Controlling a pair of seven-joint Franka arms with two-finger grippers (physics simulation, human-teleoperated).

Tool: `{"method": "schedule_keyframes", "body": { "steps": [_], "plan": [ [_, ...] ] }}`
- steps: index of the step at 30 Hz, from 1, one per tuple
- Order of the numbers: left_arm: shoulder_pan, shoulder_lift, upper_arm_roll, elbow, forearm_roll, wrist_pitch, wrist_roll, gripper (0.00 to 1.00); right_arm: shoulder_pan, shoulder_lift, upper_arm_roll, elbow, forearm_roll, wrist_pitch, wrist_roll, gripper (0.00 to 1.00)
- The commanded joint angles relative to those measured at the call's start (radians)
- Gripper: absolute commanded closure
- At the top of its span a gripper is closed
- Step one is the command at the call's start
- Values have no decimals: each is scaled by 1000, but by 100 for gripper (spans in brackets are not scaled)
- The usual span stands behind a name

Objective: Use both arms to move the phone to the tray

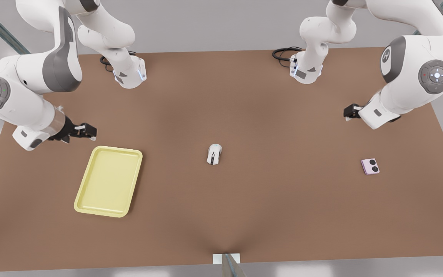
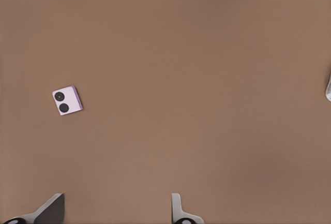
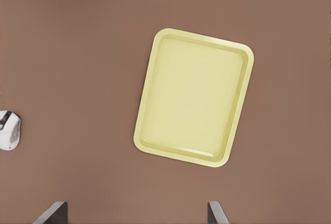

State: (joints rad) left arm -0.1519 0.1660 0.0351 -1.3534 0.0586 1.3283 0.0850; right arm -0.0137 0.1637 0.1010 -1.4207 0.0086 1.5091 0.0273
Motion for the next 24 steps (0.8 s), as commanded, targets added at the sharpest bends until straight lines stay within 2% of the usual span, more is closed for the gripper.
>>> {"method": "schedule_keyframes", "body": {
  "steps": [1, 2, 4, 6, 7, 11, 15, 17, 24],
  "plan": [
    [-1, -2, 0, -3, 4, 40, 47, 0, 0, -1, 0, 0, 1, 79, 17, 0],
    [2, 6, 2, -6, 4, 35, 41, 0, 0, -1, 0, 2, 1, 79, 17, 0],
    [17, 125, 120, -49, 12, 78, 35, 0, -3, -1, 0, 0, 1, 79, 14, 0],
    [153, 237, 140, -122, 0, 362, 48, 0, -3, -1, 0, 0, 1, 79, 14, 0],
    [195, 257, 140, -217, 0, 541, 48, 0, -3, -1, 0, 0, 1, 79, 14, 0],
    [275, 334, 141, -397, 0, 907, 65, 0, -17, -1, 0, -1, 2, 95, 14, 0],
    [333, 399, 140, -418, 0, 967, 81, 0, -29, -9, 2, -7, 2, 95, 13, 0],
    [336, 446, 140, -418, -19, 1069, 70, 0, -31, -10, 0, -9, 2, 95, 13, 0],
    [347, 472, 129, -437, -72, 1072, 81, 0, -29, -7, 2, -9, 2, 94, 13, 0]
  ]
}}
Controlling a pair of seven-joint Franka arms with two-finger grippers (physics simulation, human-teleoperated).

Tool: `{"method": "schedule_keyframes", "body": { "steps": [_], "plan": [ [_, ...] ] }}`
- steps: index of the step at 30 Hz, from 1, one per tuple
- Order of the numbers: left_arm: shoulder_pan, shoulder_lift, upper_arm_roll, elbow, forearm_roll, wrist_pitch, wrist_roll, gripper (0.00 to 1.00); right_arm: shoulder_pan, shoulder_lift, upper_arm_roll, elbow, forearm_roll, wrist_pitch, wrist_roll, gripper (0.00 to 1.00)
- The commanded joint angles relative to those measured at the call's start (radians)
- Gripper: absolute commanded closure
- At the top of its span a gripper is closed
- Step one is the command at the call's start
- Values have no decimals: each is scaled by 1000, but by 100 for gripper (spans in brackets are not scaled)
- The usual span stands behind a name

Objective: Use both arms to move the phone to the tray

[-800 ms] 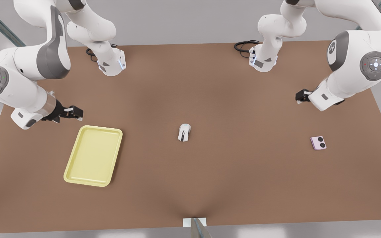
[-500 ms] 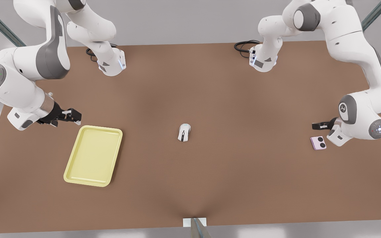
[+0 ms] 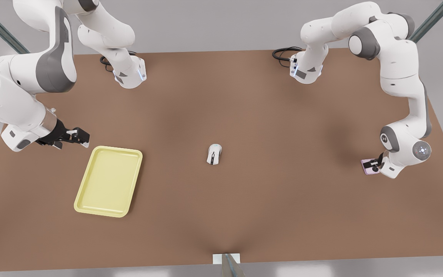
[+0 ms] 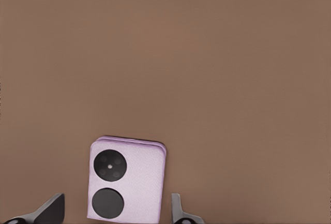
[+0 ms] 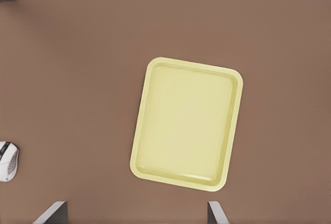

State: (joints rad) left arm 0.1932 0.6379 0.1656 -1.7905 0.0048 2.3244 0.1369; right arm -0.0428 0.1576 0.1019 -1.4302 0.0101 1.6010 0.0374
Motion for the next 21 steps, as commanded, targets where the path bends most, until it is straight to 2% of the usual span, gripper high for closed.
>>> {"method": "schedule_keyframes", "body": {
  "steps": [1, 21],
  "plan": [
    [3, 0, 0, 0, -19, 76, 29, 0, 0, 2, -1, 1, 1, 4, 3, 0],
    [34, 42, -32, -18, -16, 79, 96, 0, 3, 3, 1, 2, -2, 2, 6, 0]
  ]
}}
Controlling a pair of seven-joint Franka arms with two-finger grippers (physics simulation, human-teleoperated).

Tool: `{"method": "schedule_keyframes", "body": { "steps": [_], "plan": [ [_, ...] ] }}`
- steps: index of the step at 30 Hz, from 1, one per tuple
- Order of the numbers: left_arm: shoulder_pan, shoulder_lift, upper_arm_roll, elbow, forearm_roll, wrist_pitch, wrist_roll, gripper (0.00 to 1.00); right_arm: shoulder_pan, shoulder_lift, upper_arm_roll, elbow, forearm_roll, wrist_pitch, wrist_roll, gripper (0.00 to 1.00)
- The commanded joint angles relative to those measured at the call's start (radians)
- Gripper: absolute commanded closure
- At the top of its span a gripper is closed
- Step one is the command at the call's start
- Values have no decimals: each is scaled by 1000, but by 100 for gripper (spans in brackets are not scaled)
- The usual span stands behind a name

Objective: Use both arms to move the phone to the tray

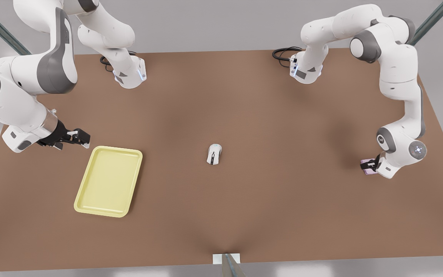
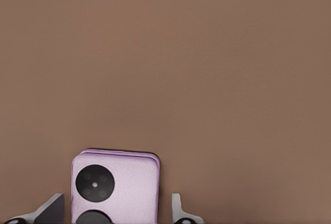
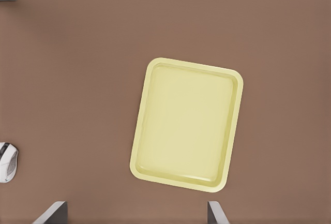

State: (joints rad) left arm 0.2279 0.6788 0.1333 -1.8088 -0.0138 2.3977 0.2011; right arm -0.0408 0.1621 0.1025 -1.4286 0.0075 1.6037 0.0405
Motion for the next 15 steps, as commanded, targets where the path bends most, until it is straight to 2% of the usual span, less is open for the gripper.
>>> {"method": "schedule_keyframes", "body": {
  "steps": [1, 4, 5, 6, 15],
  "plan": [
    [11, 12, 0, 2, 5, 8, 32, 0, -1, -1, 0, 0, 0, -1, 2, 0],
    [18, 18, 0, 0, 0, 8, 31, 0, -1, -1, 0, -1, 0, -1, 1, 0],
    [19, 18, 0, 2, -2, 8, 29, 9, 1, -1, 0, 0, 0, -1, 2, 0],
    [19, 18, 0, 0, 0, 8, 24, 29, 1, -1, 0, 0, 0, -1, 2, 0],
    [19, 10, -1, 2, 0, -9, 20, 29, -1, 0, 0, -1, 0, -2, 1, 0]
  ]
}}
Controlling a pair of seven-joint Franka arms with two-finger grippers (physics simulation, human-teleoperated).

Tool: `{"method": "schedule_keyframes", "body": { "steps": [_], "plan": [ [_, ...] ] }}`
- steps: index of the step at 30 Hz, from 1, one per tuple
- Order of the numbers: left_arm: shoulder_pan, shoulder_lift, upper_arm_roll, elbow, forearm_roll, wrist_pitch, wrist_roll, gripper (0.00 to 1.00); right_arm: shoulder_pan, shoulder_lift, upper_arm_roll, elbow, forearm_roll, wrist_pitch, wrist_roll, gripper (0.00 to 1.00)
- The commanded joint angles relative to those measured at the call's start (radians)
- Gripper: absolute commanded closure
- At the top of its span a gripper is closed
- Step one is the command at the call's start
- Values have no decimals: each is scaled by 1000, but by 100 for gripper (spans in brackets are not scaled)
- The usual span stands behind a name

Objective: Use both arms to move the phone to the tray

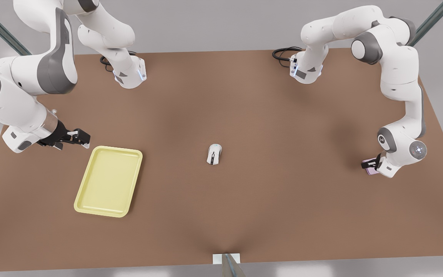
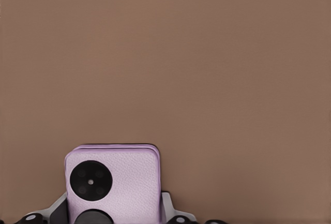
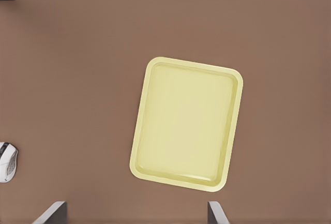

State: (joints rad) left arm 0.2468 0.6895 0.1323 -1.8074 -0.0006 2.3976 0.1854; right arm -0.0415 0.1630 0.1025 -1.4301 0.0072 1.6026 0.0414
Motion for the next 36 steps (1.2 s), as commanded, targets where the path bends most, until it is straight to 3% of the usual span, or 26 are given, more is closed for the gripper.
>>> {"method": "schedule_keyframes", "body": {
  "steps": [1, 8, 10, 15, 17, 19, 22, 24, 27, 31, 34, 35, 36],
  "plan": [
    [0, -1, 1, 0, -13, -9, 36, 29, 0, -2, 0, 0, 0, -1, 0, 0],
    [-1, -36, 0, -3, -13, -32, 31, 29, 2, 0, 0, 2, -4, -6, 2, 0],
    [-24, -73, -43, -7, -13, -57, -59, 29, 0, 12, 0, 3, -4, -4, 6, 0],
    [-372, -120, -72, 5, -15, -130, -632, 29, 3, 29, 0, 5, -4, 0, 14, 0],
    [-477, -29, -118, 163, -15, -170, -871, 29, 6, 40, 2, 5, 0, 2, 12, 0],
    [-616, 131, -118, 476, -15, -380, -1122, 29, 2, 44, 2, 7, 2, 2, 12, 0],
    [-767, 232, -120, 622, -15, -370, -1353, 29, 2, 46, 2, 7, 0, 23, 8, 0],
    [-788, 301, -126, 743, -39, -344, -1423, 29, 5, 55, 2, 10, 2, 25, 8, 0],
    [-847, 372, -126, 838, -39, -253, -1474, 29, 0, 55, 2, 13, -1, 23, 3, 0],
    [-859, 375, -214, 842, -41, -193, -1452, 29, 8, 52, 2, 13, -7, 54, 0, 0],
    [-870, 404, -276, 864, -41, -84, -1446, 25, 14, 12, 11, -61, -9, 108, 2, 0],
    [-868, 407, -298, 869, -41, -69, -1440, 17, 14, 12, 13, -64, -9, 106, 3, 0],
    [-862, 409, -298, 867, -41, -51, -1431, 0, 15, 1, 14, -79, -9, 108, 3, 0]
  ]
}}
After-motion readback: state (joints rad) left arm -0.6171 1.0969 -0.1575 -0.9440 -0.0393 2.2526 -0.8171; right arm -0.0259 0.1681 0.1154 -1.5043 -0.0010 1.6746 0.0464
